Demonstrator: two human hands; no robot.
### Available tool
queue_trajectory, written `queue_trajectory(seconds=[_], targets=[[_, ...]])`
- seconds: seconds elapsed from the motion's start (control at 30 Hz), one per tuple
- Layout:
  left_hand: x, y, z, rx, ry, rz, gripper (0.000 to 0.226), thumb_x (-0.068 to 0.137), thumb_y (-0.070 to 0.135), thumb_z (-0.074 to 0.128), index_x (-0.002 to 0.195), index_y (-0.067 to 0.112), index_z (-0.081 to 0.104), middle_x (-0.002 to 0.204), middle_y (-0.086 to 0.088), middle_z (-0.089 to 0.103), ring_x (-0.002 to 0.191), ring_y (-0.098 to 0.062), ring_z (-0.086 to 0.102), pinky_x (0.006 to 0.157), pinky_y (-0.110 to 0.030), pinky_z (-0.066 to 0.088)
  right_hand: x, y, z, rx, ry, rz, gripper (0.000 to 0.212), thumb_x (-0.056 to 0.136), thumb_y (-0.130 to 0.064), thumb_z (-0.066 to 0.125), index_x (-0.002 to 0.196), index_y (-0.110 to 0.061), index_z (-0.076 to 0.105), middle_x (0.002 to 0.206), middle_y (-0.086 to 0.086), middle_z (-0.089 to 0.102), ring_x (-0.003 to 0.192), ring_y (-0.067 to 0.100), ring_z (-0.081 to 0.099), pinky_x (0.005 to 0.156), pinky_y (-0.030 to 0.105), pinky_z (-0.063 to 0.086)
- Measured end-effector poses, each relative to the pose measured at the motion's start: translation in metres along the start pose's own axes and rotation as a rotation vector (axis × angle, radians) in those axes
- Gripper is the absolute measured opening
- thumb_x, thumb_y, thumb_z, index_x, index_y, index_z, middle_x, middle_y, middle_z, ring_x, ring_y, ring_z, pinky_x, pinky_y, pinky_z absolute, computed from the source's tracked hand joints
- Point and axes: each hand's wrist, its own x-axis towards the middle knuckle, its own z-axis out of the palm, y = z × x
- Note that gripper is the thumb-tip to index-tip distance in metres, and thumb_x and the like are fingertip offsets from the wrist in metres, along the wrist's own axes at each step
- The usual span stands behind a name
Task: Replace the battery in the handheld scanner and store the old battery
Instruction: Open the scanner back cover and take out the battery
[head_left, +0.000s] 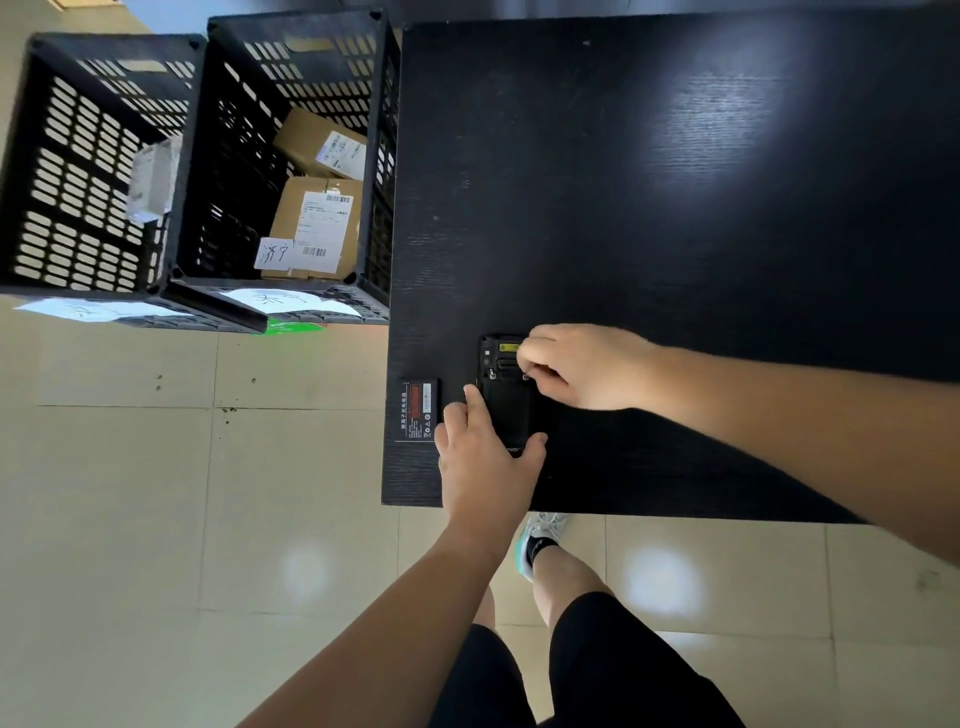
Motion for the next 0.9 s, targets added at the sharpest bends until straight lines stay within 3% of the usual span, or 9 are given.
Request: queue_trajectory(seconds=[0.1,0.17,0.37,0.6,0.73,0.9], targets=[[-0.002,0.000,-0.005,-0.035,-0.025,-0.002,0.095,0.083,0.054,0.065,0.155,0.014,0.016,0.144,-0.003,0.034,0.134,-0.024,0.032,0.110,-0.042,0.039,-0.012,-0.019,0.015,0.351,0.165,0.311,0.010,0.091,-0.022,0.056,0.097,-0.028,0.062,0.091,-0.011,0.058,0.070,0.005,0.054,0.062,0.025,0.046],[-0.004,-0.003,-0.008,-0.074,-0.048,-0.002,0.100,0.080,0.051,0.070,0.155,0.017,0.014,0.147,-0.001,0.032,0.137,-0.024,0.029,0.112,-0.046,0.037,-0.016,-0.031,0.024,0.452,0.207,0.409,0.017,0.090,-0.022,0.058,0.104,-0.030,0.062,0.086,-0.010,0.060,0.069,0.004,0.054,0.061,0.022,0.042],[-0.010,-0.013,-0.013,-0.098,-0.110,0.069,0.102,0.075,0.034,0.081,0.153,0.021,0.016,0.145,0.001,0.030,0.135,-0.023,0.029,0.114,-0.047,0.034,-0.014,-0.047,0.026,0.488,0.203,0.482,0.024,0.091,-0.022,0.058,0.114,-0.027,0.060,0.082,-0.009,0.059,0.073,0.006,0.055,0.062,0.021,0.042],[-0.007,-0.021,-0.013,-0.102,-0.122,0.125,0.101,0.078,0.035,0.079,0.155,0.019,0.015,0.144,-0.001,0.033,0.133,-0.023,0.032,0.113,-0.042,0.035,-0.011,-0.056,0.021,0.399,0.183,0.495,0.027,0.093,-0.021,0.056,0.119,-0.025,0.059,0.082,-0.015,0.047,0.081,0.011,0.052,0.078,0.036,0.053],[-0.004,-0.021,-0.012,-0.164,-0.114,0.121,0.092,0.080,0.040,0.076,0.152,0.020,0.023,0.140,0.000,0.037,0.130,-0.021,0.036,0.109,-0.042,0.040,-0.008,-0.057,0.020,0.414,0.195,0.508,0.023,0.093,-0.019,0.057,0.116,-0.023,0.060,0.078,-0.015,0.047,0.075,0.008,0.051,0.077,0.034,0.053],[0.001,-0.020,-0.013,-0.241,-0.053,0.126,0.072,0.086,0.027,0.072,0.148,0.021,0.034,0.134,0.000,0.043,0.125,-0.020,0.044,0.105,-0.040,0.045,-0.009,-0.057,0.020,0.459,0.238,0.489,0.018,0.089,-0.020,0.065,0.106,-0.024,0.060,0.086,-0.013,0.047,0.076,0.004,0.048,0.071,0.023,0.040]])
